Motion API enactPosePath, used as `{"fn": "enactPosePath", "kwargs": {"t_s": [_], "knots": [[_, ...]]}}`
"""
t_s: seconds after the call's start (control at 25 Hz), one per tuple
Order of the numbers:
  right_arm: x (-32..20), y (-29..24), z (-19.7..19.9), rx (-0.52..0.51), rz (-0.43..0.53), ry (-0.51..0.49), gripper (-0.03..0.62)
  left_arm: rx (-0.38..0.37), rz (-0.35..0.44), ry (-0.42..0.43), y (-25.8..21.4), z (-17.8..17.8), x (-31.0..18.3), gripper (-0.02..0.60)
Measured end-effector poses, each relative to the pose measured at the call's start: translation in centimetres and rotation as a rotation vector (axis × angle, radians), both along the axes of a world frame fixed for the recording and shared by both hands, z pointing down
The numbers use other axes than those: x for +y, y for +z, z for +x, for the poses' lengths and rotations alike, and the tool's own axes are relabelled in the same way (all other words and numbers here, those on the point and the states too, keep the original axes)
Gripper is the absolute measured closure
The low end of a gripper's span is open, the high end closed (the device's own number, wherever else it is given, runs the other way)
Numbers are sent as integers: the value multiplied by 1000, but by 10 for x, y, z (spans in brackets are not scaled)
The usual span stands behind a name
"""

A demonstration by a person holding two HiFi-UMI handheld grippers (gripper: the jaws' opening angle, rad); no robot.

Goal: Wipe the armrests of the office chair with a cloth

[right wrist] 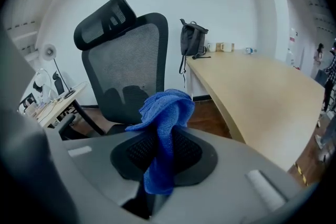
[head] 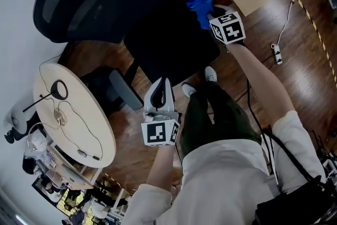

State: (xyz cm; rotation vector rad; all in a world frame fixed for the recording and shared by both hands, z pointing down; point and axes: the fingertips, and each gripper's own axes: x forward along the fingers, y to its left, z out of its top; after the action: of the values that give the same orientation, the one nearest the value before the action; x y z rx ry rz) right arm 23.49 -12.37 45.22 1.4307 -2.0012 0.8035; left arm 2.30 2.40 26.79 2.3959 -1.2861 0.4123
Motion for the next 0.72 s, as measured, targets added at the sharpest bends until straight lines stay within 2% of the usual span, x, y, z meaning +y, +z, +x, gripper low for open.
{"fn": "enactPosePath", "kwargs": {"t_s": [0.16,0.44,0.6,0.72], "knots": [[33,3,-2,24,0,-22,525,41,-15,-10,-1,-2,-2,591],[188,1,31,32,-36,65,525,66,-1,20,-9,6,-1,591],[207,5,42,23,-6,107,526,72,-14,26,0,7,2,591],[200,-20,34,-46,86,125,526,100,-10,8,-2,2,3,591]]}}
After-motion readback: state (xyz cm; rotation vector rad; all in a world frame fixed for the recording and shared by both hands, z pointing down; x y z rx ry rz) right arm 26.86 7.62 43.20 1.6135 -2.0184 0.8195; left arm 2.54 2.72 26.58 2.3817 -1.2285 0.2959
